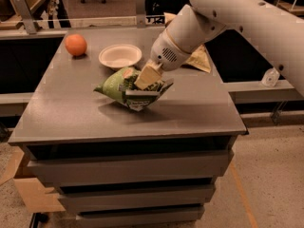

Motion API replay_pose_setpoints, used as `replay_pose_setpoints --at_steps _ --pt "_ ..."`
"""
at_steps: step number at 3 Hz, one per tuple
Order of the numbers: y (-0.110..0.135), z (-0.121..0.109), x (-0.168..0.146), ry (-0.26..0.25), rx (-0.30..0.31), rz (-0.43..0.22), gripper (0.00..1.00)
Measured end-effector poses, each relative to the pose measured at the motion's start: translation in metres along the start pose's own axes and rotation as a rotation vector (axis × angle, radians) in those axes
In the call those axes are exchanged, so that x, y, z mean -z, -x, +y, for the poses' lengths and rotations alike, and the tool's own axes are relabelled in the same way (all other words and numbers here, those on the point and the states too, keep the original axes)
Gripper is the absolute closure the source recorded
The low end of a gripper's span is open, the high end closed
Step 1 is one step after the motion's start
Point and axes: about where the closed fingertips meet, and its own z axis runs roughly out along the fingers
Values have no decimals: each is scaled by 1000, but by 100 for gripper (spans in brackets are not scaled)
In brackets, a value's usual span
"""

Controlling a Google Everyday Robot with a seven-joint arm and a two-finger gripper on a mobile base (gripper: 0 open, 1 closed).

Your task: Pick green jalapeno chip bag from paper bowl and place on counter

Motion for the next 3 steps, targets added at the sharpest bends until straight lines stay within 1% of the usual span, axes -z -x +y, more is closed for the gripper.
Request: replay_pose_setpoints --at_steps 1,2,3 --pt "1 1 -2 3 2 1 36" --pt "1 1 -3 5 3 2 12" --pt "1 2 -5 8 4 3 0"
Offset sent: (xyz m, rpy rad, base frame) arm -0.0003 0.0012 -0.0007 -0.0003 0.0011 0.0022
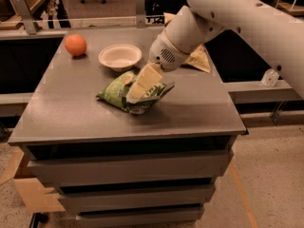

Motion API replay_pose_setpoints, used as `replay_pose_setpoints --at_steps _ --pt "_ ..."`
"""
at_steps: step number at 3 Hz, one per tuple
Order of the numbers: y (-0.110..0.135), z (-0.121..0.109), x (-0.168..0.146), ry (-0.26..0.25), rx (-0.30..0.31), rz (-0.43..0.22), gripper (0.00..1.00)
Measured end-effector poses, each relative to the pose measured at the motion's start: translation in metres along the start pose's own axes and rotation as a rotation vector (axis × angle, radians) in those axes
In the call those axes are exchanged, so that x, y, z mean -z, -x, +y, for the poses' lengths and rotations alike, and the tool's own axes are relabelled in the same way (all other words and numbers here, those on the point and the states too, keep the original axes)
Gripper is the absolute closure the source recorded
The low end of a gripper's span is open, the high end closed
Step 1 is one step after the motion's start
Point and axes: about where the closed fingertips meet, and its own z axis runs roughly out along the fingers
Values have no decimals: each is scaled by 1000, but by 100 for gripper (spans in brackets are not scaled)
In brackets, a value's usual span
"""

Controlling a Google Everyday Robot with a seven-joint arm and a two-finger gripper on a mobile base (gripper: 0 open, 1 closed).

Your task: Pick green jalapeno chip bag from paper bowl and place on counter

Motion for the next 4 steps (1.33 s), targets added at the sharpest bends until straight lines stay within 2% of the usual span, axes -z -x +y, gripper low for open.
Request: replay_pose_setpoints --at_steps 1,2,4 --pt "-2 -7 13 3 -8 -55 0" --pt "-10 -20 52 -54 -30 -127 0" --pt "-63 -57 134 -241 -144 -233 0"
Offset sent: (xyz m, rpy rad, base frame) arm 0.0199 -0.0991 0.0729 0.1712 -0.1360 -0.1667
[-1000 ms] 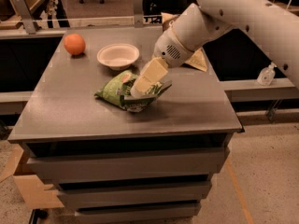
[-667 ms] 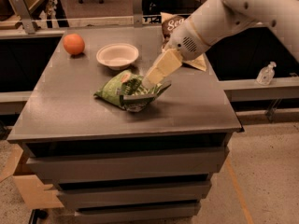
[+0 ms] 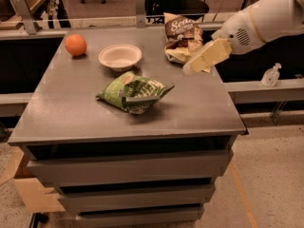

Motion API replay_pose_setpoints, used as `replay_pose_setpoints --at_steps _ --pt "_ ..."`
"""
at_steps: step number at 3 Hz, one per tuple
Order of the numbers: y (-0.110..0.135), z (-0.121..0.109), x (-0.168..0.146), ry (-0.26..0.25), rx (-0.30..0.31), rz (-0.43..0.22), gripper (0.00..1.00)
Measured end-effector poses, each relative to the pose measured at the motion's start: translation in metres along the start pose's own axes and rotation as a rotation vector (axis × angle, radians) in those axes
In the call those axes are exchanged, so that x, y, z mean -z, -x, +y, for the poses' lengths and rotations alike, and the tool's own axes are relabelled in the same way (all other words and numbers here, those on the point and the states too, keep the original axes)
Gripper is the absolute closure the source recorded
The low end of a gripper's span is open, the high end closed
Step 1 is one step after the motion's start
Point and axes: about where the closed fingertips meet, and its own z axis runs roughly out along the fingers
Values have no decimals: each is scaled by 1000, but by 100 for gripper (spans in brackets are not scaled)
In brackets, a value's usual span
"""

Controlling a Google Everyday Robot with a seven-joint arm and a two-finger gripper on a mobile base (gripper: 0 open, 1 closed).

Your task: Pick green jalapeno chip bag from paper bowl and place on counter

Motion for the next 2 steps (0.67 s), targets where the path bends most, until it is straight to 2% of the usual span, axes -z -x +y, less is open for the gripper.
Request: replay_pose_setpoints --at_steps 1,2 --pt "-37 -44 50 -141 -105 -60 0" --pt "-37 -44 49 -140 -105 -60 0"
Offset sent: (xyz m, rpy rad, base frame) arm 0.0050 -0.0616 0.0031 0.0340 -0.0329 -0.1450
